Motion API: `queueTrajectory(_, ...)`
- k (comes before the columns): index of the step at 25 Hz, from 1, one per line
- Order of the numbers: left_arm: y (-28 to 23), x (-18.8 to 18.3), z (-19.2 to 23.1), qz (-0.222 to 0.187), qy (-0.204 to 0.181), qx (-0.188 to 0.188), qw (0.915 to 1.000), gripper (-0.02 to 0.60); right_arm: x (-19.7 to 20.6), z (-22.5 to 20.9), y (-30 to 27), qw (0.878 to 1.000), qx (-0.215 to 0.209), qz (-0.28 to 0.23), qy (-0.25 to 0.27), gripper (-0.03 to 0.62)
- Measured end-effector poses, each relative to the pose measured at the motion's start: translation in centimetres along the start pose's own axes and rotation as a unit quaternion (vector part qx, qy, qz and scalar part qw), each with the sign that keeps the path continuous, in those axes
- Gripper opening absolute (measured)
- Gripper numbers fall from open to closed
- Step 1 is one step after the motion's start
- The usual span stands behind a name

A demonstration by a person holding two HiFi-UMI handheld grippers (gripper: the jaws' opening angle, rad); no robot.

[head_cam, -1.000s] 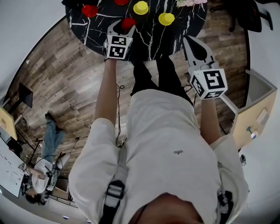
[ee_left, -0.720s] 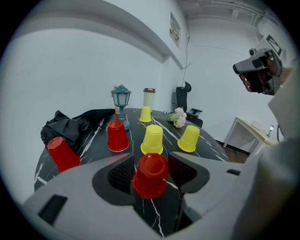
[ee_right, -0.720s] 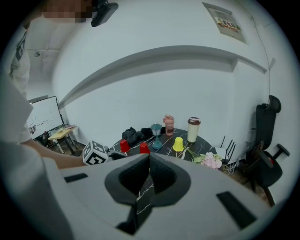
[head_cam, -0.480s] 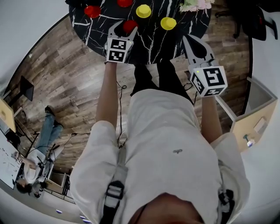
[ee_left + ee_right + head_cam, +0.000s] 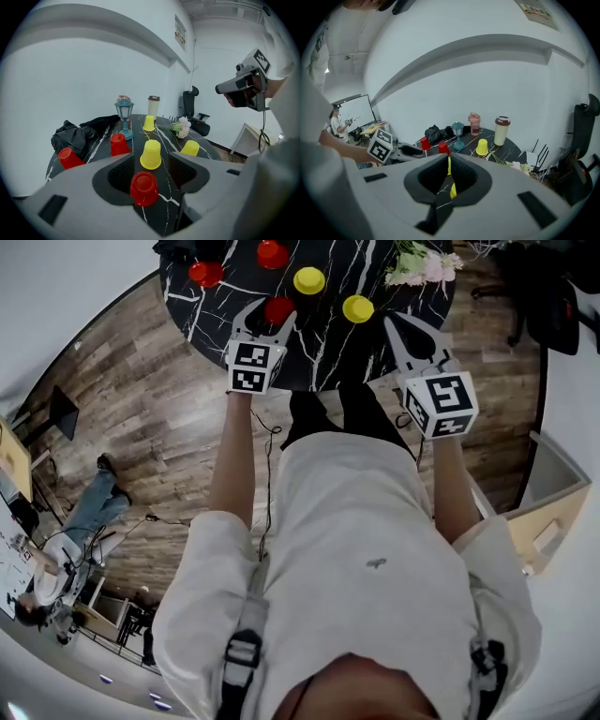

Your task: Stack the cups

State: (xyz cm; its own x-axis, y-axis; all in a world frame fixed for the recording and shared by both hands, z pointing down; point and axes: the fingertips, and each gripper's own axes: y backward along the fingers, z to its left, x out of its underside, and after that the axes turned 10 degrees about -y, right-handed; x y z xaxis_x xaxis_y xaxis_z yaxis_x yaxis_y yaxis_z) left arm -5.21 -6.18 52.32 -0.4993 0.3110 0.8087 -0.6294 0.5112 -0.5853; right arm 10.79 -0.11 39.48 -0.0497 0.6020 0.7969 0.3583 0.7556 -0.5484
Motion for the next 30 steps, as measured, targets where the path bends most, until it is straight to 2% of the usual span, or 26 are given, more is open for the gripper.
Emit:
queueTrajectory(8, -0.3, -2.3, -0.8, 0.0, 0.019, -0.032, 0.9993, 0.215, 1.7, -2.4, -2.3, 0.996, -0.045, 0.059, 0.048, 0.058)
queueTrajectory(16, -0.1, -4.2, -1.6, -0.006, 0.041, -0.065, 0.997, 0.215, 2.8, -3.5, -4.2, 0.985, -0.091, 0.104, 0.099, 0.099)
queueTrajectory(24, -0.1, -4.4, -2.8, 0.002, 0.056, -0.084, 0.9949, 0.215, 5.8, -3.8, -5.5, 0.963, -0.135, 0.16, 0.168, 0.17)
queueTrajectory(30, 0.6, -3.8, -3.7, 0.014, 0.064, -0.094, 0.9934, 0.215, 8.0, -3.4, -6.4, 0.95, -0.161, 0.183, 0.197, 0.197)
